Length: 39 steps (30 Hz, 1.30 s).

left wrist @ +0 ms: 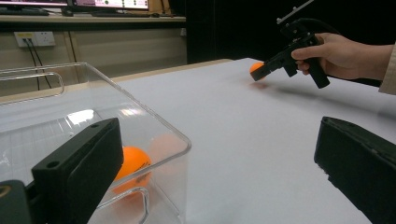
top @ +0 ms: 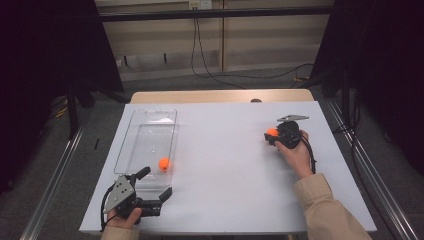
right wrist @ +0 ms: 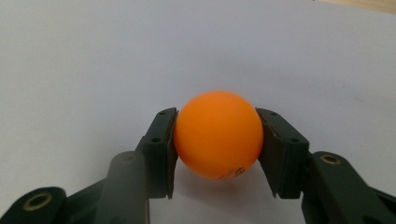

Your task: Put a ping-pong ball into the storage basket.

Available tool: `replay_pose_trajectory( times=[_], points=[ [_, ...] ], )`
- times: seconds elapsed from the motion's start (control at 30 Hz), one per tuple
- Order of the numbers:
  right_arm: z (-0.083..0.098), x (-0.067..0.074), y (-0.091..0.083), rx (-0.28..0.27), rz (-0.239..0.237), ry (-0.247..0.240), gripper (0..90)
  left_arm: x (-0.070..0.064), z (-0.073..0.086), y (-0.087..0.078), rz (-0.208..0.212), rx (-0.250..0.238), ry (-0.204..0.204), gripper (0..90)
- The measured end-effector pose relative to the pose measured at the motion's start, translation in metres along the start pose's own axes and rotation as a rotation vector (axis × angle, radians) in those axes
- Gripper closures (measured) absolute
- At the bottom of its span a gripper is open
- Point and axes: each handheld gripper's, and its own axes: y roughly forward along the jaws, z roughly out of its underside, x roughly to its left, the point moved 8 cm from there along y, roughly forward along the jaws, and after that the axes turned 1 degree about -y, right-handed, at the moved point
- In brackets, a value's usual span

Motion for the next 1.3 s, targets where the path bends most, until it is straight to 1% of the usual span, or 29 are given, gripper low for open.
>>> replay_pose_trajectory(
  times=[0.33,0.87,0.97,1.17,1.3],
  points=[
    [-0.002,0.004,-0.002,-0.007,-0.019,0.002,51.4,0.000,0.000,0.000,0.000,0.003,0.001,1.1],
    [-0.009,0.018,-0.005,-0.016,-0.060,-0.019,51.4,0.000,0.000,0.000,-0.002,0.004,0.002,1.1],
    [-0.010,0.020,-0.006,-0.020,-0.062,-0.022,51.4,0.000,0.000,0.000,-0.002,0.003,0.001,1.2],
    [-0.016,0.027,-0.009,-0.029,-0.082,-0.029,51.3,0.000,0.001,0.001,0.000,0.005,0.001,1.1],
    [-0.016,0.032,-0.009,-0.026,-0.094,-0.034,51.4,0.000,0.000,0.001,-0.001,0.004,0.003,1.1]
  ],
)
